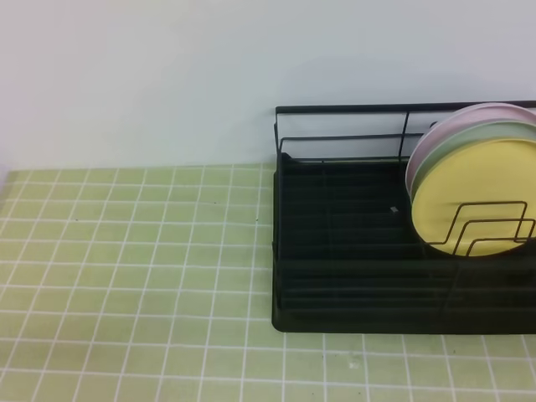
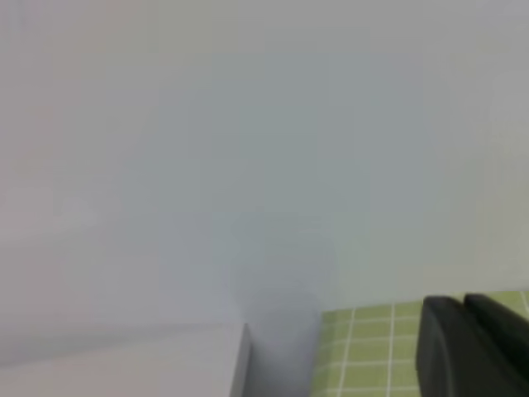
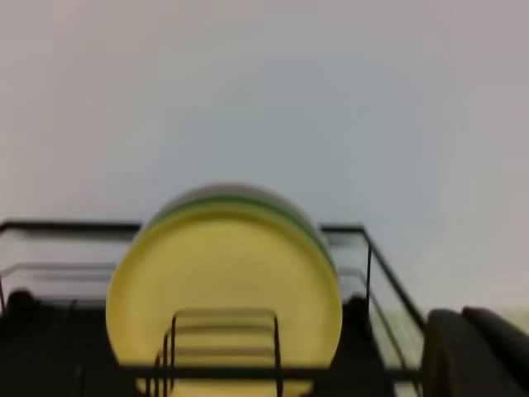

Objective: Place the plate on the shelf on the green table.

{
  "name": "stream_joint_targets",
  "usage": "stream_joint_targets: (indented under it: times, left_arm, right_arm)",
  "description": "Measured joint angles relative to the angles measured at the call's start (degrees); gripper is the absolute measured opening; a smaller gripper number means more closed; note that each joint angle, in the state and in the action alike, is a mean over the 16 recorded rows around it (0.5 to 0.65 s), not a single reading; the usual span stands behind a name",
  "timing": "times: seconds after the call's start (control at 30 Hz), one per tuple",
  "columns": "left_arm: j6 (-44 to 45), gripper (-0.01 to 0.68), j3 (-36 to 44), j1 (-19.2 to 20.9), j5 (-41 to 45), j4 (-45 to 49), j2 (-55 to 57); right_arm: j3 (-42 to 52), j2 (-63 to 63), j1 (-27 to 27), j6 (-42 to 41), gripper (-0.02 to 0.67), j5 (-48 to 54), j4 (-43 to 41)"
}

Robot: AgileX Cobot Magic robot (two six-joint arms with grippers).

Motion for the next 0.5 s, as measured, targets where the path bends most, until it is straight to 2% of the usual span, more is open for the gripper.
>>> stream_joint_targets:
  times: [0.13, 0.23, 0.37, 0.5]
  left_arm:
    - [-4.4, -0.001, 0.1, 0.4, -0.7, 2.8, -0.7]
    - [-13.4, -0.001, 0.3, 0.9, -1.2, 9.7, -1.3]
    - [-31.1, -0.001, 1.1, 1.5, 0.0, 25.2, -1.8]
    - [-52.7, -0.001, 2.0, 2.0, 5.1, 44.8, -2.3]
  right_arm:
    - [2.4, -0.8, -0.1, 18.6, -0.003, 1.8, -16.3]
    - [3.5, -0.8, -0.1, 30.4, -0.003, 4.0, -26.8]
    - [4.2, -0.8, -0.1, 42.5, -0.003, 8.1, -37.8]
    - [4.2, -0.9, 0.0, 48.2, -0.003, 11.8, -43.6]
